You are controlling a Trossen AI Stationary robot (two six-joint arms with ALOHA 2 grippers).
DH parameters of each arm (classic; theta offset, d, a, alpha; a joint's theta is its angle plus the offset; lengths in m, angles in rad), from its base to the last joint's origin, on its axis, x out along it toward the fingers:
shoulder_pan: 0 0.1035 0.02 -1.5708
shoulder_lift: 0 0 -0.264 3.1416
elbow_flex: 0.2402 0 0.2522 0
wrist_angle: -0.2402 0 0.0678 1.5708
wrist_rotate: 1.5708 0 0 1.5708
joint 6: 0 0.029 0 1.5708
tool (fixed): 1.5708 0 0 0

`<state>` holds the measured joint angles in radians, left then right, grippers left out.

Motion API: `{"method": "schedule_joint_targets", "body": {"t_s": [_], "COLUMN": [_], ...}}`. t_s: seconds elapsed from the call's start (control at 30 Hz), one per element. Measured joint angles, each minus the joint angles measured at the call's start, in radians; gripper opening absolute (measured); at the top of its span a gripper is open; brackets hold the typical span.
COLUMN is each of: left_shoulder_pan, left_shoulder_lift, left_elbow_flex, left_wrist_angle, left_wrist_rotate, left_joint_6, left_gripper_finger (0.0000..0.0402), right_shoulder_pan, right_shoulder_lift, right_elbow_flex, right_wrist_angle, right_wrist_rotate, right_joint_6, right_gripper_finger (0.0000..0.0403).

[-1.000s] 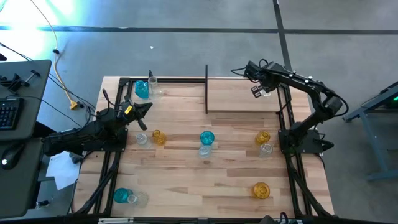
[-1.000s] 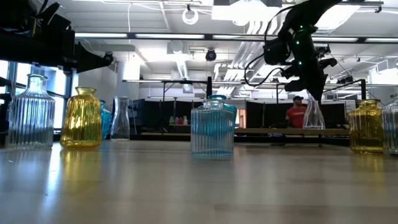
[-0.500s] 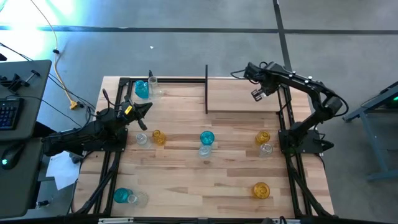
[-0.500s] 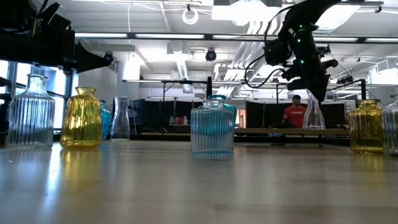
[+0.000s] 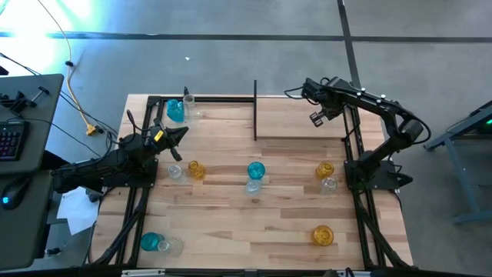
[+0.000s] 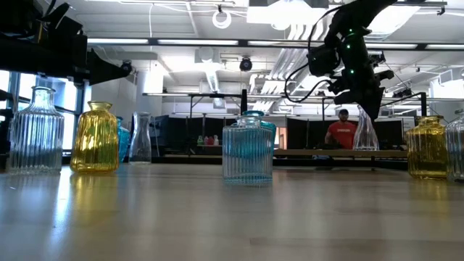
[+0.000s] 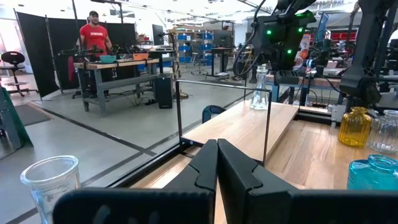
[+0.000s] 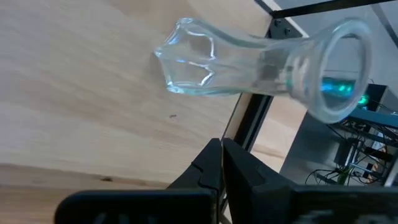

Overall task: Sort vases onto shelf
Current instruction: Put the transparent vase on the shelf

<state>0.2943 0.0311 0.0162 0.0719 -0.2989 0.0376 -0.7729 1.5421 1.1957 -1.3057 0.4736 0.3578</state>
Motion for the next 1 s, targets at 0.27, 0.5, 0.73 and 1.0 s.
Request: {"method": "schedule_joint_targets", "body": {"t_s": [0.27,0.5,0.73,1.0], "left_shoulder_pan": [0.0,0.0,0.0,0.0], "left_shoulder_lift": [0.0,0.0,0.0,0.0], "left_elbow_flex": [0.0,0.0,0.0,0.0], "left_wrist_angle": [0.0,0.0,0.0,0.0], "left_wrist_rotate": [0.0,0.0,0.0,0.0], "left_joint_6": [0.0,0.0,0.0,0.0], "left_gripper_finger": [0.0001,0.0001,0.0001,0.0001], "right_shoulder_pan": [-0.029,-0.054,-0.084,-0.095], "right_shoulder_lift": [0.0,0.0,0.0,-0.001], "right_elbow_flex": [0.0,0.0,0.0,0.0], "right_wrist_angle": [0.023,0.081,0.096,0.082], "right_wrist_rotate": [0.041,0.075,0.076,0.071], "right_joint_6": [-0.001,-0.004,-0.004,-0.042], "right_gripper_finger": [0.0,0.0,0.0,0.0]}}
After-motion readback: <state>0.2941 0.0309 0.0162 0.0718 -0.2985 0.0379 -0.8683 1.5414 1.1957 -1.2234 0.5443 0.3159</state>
